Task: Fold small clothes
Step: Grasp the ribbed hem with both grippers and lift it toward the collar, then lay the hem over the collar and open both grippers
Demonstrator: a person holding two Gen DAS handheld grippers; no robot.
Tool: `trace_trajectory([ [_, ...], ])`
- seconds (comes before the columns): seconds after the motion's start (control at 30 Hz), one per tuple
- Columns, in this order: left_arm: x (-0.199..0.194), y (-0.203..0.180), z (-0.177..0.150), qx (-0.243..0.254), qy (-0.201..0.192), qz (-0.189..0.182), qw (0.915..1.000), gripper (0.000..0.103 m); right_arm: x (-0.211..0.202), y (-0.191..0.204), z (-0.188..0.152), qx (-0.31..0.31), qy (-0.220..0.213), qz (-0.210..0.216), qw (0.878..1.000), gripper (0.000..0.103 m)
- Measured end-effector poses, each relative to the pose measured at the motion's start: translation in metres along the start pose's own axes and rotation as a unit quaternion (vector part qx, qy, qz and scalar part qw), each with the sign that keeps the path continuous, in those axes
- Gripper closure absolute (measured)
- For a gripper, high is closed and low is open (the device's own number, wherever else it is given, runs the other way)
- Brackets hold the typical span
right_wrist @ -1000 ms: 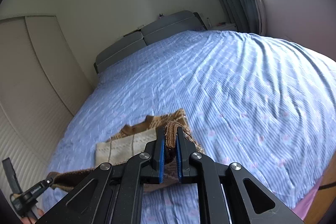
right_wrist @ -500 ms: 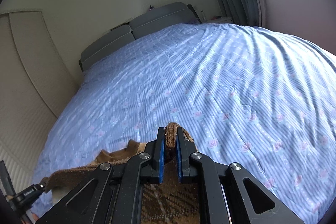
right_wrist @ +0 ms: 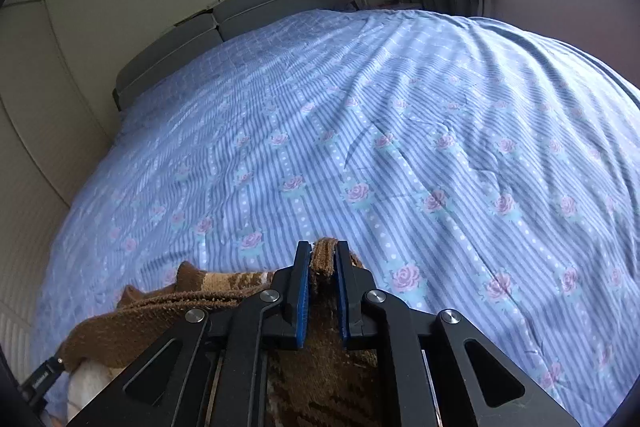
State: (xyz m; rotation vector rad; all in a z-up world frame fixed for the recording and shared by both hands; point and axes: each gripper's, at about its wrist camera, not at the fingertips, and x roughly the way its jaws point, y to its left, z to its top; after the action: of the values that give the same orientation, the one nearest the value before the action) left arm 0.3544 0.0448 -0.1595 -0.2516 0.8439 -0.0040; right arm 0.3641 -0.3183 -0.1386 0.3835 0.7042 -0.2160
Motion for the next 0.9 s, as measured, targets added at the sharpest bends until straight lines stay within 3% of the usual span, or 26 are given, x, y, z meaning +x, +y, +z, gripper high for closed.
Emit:
trace_trajectory([
  [0.07,-0.005,0.000,-0.002,0.001,0.001,0.004,1.0000,0.069,-0.007,0.002,0.001,-0.010,-0.007,-0.009,1.000,0.070],
  [0.1,-0.009,-0.001,-0.004,0.005,0.000,0.010,0.9999,0.051,-0.013,0.003,0.001,-0.017,-0.012,-0.014,1.000,0.064],
  [0.17,-0.019,-0.001,-0.006,0.011,-0.013,0.018,0.9997,0.043,-0.022,0.004,0.002,-0.026,-0.019,-0.018,0.999,0.056],
  [0.37,-0.031,0.001,-0.008,0.029,-0.016,0.027,0.9991,0.042,-0.044,0.005,0.000,-0.055,-0.027,-0.017,0.998,0.055],
  [0.6,-0.015,0.002,0.000,0.051,-0.007,0.030,0.9982,0.037,-0.038,0.011,-0.004,-0.104,-0.019,-0.035,0.994,0.045],
  [0.9,-0.039,0.007,-0.014,0.038,-0.018,0.013,0.9990,0.037,-0.032,0.007,-0.012,-0.094,-0.010,-0.029,0.995,0.045],
])
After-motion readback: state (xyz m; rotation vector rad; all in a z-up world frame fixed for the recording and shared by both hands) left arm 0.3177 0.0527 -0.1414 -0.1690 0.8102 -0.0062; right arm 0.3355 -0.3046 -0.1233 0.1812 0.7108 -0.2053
